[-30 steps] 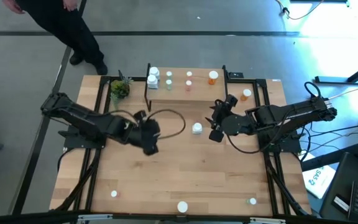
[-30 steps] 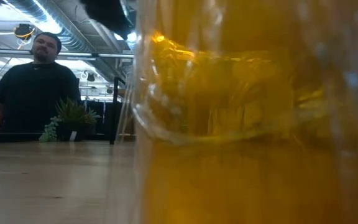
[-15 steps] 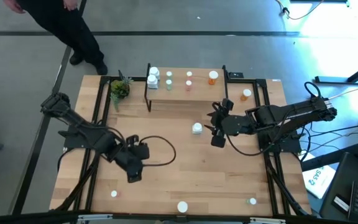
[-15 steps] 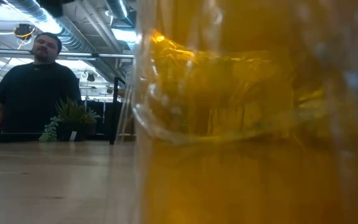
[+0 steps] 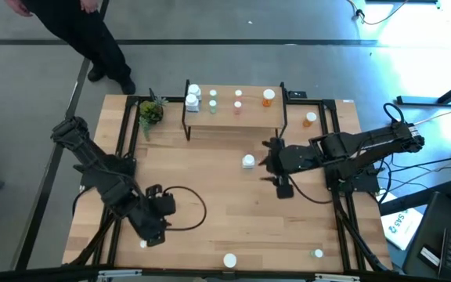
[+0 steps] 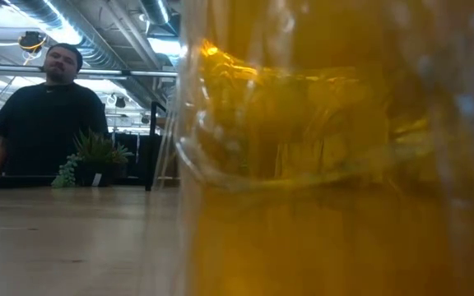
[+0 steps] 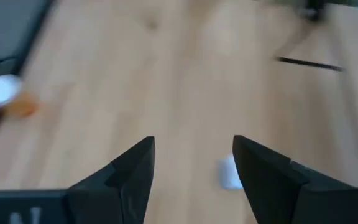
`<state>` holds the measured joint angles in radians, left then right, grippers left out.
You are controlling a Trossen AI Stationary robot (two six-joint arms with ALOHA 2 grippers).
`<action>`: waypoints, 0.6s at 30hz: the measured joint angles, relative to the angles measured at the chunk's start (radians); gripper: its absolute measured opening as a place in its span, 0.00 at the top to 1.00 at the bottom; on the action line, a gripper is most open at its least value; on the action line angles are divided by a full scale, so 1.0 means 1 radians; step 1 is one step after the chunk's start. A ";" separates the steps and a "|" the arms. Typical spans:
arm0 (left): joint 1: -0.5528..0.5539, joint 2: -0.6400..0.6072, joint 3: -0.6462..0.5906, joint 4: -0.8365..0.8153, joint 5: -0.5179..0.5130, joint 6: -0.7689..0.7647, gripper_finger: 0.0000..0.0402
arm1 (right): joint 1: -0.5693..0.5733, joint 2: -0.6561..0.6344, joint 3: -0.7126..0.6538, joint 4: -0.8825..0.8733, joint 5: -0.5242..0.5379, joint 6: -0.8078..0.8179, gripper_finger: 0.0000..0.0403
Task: Pick and place medicine bottles onto shelf by color
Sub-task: Put the pink pill bottle on the shelf aligned with the other pink pill bottles
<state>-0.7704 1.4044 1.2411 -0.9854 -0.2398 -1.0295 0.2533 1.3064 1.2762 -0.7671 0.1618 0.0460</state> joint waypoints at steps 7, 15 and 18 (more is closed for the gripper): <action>-0.109 0.013 0.000 -0.010 0.030 -0.011 0.61 | 0.001 0.000 0.000 0.000 -0.204 -0.080 0.45; -0.219 0.074 0.000 -0.010 0.031 -0.046 0.62 | 0.002 0.000 0.000 0.000 -0.271 -0.109 0.45; -0.239 0.099 0.000 -0.010 0.060 -0.112 0.62 | 0.002 0.000 0.000 0.000 -0.272 -0.127 0.45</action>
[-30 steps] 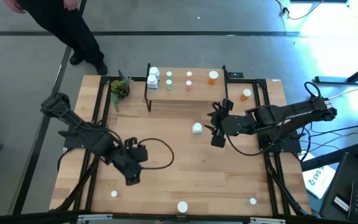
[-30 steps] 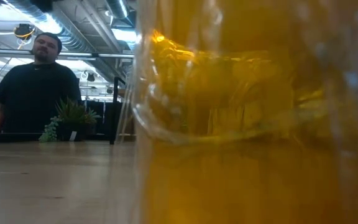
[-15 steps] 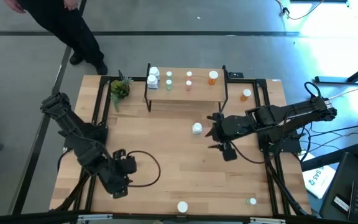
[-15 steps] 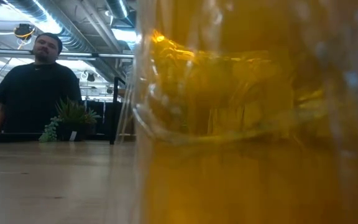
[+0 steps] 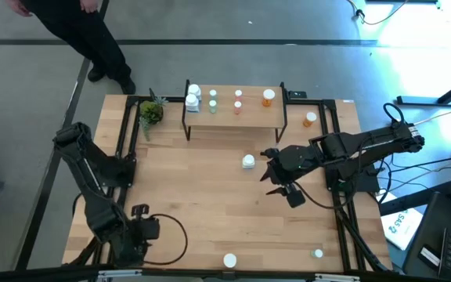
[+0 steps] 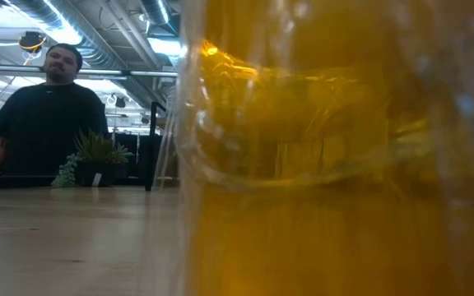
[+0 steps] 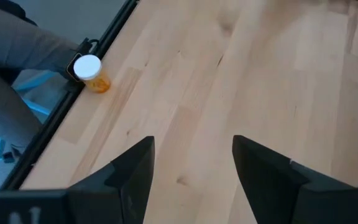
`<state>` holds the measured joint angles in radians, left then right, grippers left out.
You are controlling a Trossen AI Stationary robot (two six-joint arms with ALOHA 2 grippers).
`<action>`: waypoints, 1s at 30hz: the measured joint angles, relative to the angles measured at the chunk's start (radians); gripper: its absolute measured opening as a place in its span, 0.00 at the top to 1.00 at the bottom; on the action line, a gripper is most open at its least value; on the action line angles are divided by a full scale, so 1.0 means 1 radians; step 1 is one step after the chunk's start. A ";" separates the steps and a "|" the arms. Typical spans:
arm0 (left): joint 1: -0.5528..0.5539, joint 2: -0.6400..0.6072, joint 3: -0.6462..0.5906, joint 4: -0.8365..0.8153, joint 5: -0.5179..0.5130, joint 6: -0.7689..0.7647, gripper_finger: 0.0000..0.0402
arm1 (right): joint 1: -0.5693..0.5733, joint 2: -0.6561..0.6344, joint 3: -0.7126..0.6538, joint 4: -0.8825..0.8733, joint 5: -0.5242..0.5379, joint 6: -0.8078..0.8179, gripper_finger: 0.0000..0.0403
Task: Pick and place medicine bottles onto shelf by color
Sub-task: Put the pink pill bottle on the shelf aligned with the other pink pill bottles
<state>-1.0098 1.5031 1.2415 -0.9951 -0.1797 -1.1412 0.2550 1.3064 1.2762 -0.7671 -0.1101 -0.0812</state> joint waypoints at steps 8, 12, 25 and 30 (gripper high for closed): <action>-0.030 0.034 0.000 0.001 0.101 -0.093 0.62 | 0.000 0.000 0.000 0.000 -0.011 -0.033 0.45; -0.033 0.036 0.000 0.000 0.120 -0.127 0.62 | 0.000 0.000 0.000 0.000 -0.051 -0.034 0.45; -0.041 0.036 0.000 -0.001 0.092 -0.140 0.62 | -0.001 0.000 0.000 -0.001 -0.049 -0.035 0.45; -0.041 0.036 0.000 -0.005 0.088 -0.140 0.62 | -0.001 0.000 0.000 0.000 -0.049 -0.029 0.45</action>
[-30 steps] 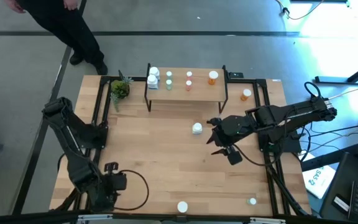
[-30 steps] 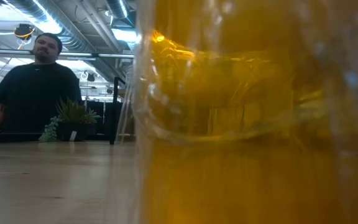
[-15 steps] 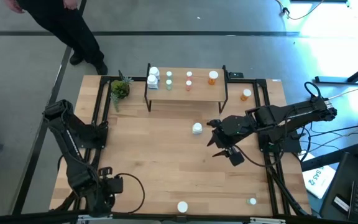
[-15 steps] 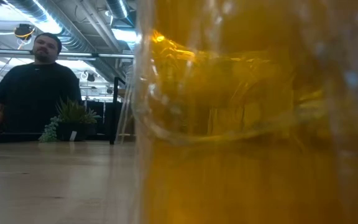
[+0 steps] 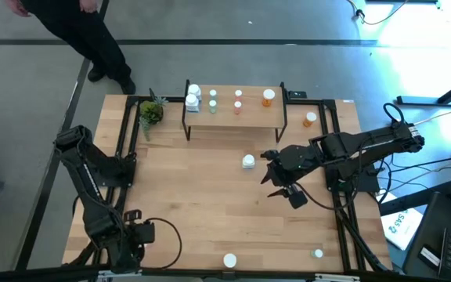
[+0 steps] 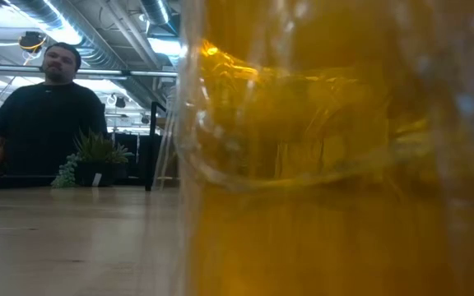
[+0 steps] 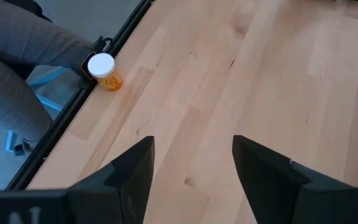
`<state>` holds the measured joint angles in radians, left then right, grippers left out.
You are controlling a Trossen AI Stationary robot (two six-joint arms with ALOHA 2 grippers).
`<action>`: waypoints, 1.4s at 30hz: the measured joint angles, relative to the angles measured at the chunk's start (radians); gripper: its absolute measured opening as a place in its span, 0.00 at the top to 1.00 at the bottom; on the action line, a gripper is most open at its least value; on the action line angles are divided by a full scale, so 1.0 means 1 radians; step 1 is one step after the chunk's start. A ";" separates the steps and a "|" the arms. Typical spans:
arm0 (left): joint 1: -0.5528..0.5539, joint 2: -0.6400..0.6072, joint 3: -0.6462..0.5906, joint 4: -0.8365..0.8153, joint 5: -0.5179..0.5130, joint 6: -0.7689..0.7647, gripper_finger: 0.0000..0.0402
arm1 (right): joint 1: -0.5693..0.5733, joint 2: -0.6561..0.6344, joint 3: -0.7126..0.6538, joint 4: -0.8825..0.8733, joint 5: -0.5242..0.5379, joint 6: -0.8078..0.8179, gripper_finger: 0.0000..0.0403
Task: Pick and place medicine bottles onto shelf by color
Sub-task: Put the pink pill bottle on the shelf aligned with the other pink pill bottles
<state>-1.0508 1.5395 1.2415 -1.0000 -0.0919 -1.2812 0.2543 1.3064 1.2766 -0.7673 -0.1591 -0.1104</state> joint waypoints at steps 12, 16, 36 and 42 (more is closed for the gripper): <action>-0.019 0.068 0.000 0.003 0.000 0.000 0.62 | 0.000 0.000 0.000 0.000 0.000 0.001 0.45; -0.019 0.072 0.000 0.002 -0.003 -0.001 0.62 | 0.000 0.000 0.001 0.000 0.000 0.001 0.45; -0.020 0.072 0.000 -0.028 -0.038 -0.056 0.62 | 0.000 0.000 0.001 0.000 0.000 0.001 0.45; -0.019 0.072 0.000 -0.017 -0.052 -0.086 0.62 | 0.000 0.000 0.001 0.000 0.000 0.001 0.45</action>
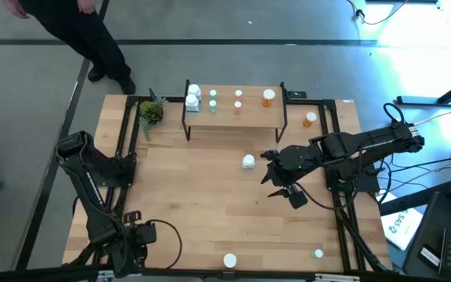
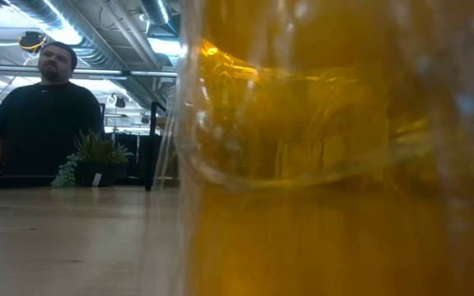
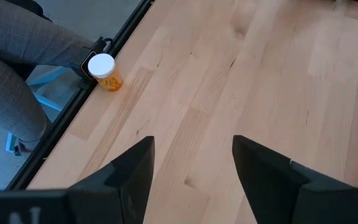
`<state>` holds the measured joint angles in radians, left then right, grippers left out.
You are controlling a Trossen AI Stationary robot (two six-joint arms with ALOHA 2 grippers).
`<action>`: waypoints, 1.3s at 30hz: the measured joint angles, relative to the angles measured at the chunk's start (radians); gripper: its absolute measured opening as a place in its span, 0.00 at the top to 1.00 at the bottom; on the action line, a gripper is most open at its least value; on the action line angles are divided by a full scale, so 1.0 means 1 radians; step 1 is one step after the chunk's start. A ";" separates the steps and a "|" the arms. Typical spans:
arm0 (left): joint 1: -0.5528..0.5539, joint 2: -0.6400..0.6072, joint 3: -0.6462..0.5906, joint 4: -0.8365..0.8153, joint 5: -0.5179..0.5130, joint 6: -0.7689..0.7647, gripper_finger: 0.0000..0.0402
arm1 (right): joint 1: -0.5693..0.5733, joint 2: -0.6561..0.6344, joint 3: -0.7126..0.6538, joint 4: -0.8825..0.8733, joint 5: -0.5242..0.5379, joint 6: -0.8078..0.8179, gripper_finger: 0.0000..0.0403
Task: Pick and place medicine bottles onto shelf by color
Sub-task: Put the pink pill bottle on the shelf aligned with the other pink pill bottles
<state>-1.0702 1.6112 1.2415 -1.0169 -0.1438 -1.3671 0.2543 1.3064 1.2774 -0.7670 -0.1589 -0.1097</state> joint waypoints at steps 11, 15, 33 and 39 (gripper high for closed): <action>-0.008 0.000 0.000 -0.007 0.006 -0.051 0.57 | 0.000 0.000 0.000 0.000 0.000 0.000 0.45; -0.024 0.000 0.000 -0.008 0.007 -0.085 0.49 | 0.000 0.000 0.000 0.000 0.000 0.000 0.45; -0.052 0.122 0.000 -0.015 0.014 -0.050 0.44 | 0.000 0.000 0.000 0.000 0.000 0.000 0.45; -0.052 0.155 0.000 -0.015 0.015 -0.017 0.44 | 0.000 0.000 0.000 0.000 0.000 0.000 0.45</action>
<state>-1.1221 1.7658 1.2415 -1.0319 -0.1284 -1.3838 0.2545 1.3064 1.2774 -0.7670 -0.1585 -0.1097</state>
